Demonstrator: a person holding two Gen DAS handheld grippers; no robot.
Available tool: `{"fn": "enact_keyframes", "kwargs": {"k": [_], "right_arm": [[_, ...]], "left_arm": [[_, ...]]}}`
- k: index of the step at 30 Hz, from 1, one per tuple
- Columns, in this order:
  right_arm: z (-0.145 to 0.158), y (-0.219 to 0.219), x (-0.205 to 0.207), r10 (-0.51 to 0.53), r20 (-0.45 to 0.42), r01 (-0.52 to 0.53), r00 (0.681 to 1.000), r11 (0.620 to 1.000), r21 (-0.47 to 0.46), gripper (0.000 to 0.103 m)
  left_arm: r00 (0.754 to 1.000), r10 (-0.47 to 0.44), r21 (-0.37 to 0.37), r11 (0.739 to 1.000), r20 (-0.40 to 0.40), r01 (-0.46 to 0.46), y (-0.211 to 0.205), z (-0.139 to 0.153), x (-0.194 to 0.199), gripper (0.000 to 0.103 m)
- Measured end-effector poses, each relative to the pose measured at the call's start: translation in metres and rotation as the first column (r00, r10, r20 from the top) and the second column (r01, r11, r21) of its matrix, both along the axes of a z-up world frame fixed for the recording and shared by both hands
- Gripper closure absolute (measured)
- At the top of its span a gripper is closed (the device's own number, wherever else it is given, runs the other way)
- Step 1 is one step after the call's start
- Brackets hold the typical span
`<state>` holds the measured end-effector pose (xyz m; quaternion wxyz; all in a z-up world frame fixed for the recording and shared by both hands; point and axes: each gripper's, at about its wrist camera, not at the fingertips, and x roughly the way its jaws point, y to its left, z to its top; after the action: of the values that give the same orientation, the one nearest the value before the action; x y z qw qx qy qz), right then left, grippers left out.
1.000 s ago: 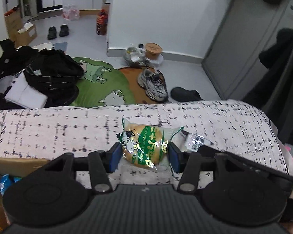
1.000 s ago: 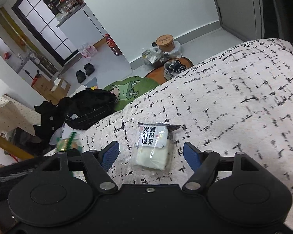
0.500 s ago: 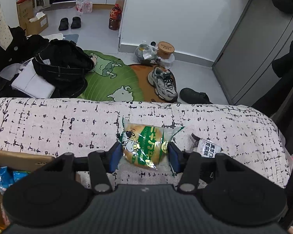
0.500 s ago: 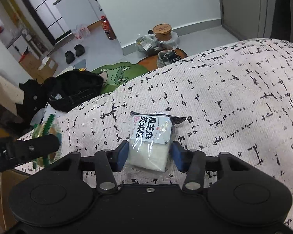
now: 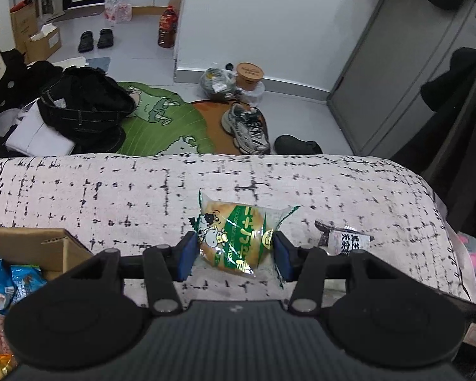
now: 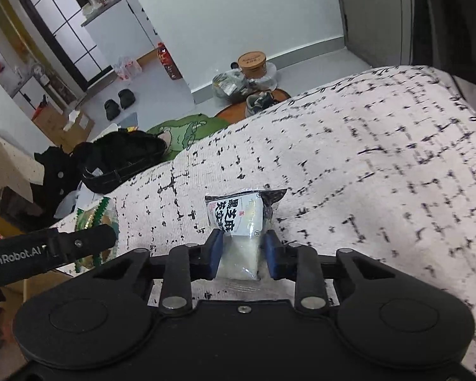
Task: Organize snacks
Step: 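Grasp the green round biscuit with the left tool while the right tool grasps the white packet, then carry both snacks over the box and open both tools to drop them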
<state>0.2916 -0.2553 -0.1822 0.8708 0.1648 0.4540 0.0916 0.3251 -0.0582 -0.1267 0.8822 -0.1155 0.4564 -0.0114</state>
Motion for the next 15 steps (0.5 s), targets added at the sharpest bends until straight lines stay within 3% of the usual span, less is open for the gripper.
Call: {"fn": "enact_keyframes", "kwargs": {"k": [15], "right_arm": [[0.051,-0.009,-0.032,0.007,0.062,-0.01,0.998,0.999,0.039,0.076]], "left_arm": [[0.997,-0.058,-0.002,0.998,0.044,0.059,-0.002,0.039,-0.033,0.053]]}}
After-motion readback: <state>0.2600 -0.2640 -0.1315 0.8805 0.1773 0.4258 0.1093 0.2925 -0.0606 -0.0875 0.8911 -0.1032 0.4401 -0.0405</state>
